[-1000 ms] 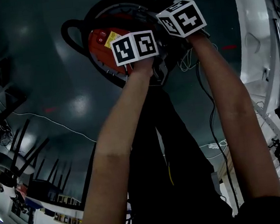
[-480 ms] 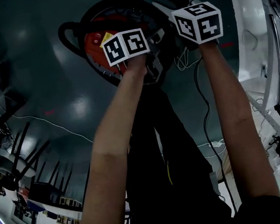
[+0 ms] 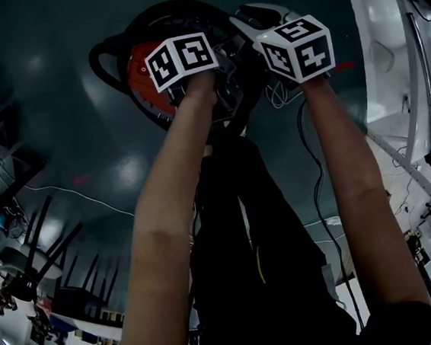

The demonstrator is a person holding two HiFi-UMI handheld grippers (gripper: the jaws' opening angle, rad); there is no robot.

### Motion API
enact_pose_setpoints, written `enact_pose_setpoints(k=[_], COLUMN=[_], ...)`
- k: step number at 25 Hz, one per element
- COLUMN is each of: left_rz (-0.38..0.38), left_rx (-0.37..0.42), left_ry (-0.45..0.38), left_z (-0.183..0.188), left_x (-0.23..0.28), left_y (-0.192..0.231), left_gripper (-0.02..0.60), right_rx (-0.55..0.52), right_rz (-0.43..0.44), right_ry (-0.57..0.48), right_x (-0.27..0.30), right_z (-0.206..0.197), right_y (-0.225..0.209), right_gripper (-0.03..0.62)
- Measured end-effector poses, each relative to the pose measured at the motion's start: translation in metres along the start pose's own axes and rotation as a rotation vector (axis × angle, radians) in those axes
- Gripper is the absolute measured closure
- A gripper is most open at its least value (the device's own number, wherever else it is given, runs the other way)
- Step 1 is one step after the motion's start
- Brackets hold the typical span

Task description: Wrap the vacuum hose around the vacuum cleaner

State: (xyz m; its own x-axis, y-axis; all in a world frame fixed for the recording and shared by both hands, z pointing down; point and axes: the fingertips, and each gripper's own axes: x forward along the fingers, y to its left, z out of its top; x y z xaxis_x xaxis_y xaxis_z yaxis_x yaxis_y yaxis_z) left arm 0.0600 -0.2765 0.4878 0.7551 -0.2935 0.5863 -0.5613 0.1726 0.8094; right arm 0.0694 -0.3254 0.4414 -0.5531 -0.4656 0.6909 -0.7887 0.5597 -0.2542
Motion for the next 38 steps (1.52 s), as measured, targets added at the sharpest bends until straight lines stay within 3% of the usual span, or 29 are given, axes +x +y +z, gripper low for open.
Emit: enact_pose_setpoints(k=[10, 18, 28, 34, 38], left_rz=[0.009, 0.017, 0.025, 0.03, 0.047], left_rx=[0.02, 0.052, 0.096, 0.088, 0.093], left_ry=[0.03, 0.066, 0.127, 0.13, 0.122], left_z=[0.0, -0.001, -0.005, -0.002, -0.002], left_x=[0.002, 0.001, 0.003, 0.005, 0.005], left_y=[0.001, -0.002, -0.001, 0.002, 0.004], left_gripper=[0.457, 0.457, 0.451, 0.446, 0.445], right_rx=[0.017, 0.065, 0.157, 0.167, 0.221], right_rz=[0.038, 0.105, 0.209, 0.27, 0.247], right_ry=[-0.001, 0.061, 0.071, 0.121, 0.125], right_x=[-0.033, -0.053, -0.064, -0.06, -0.05], right_z=[-0.016, -0.058, -0.079, -0.092, -0.1], right_y=[0.023, 0.056, 0.083, 0.108, 0.115], right_gripper=[0.485, 0.48, 0.453, 0.395, 0.35])
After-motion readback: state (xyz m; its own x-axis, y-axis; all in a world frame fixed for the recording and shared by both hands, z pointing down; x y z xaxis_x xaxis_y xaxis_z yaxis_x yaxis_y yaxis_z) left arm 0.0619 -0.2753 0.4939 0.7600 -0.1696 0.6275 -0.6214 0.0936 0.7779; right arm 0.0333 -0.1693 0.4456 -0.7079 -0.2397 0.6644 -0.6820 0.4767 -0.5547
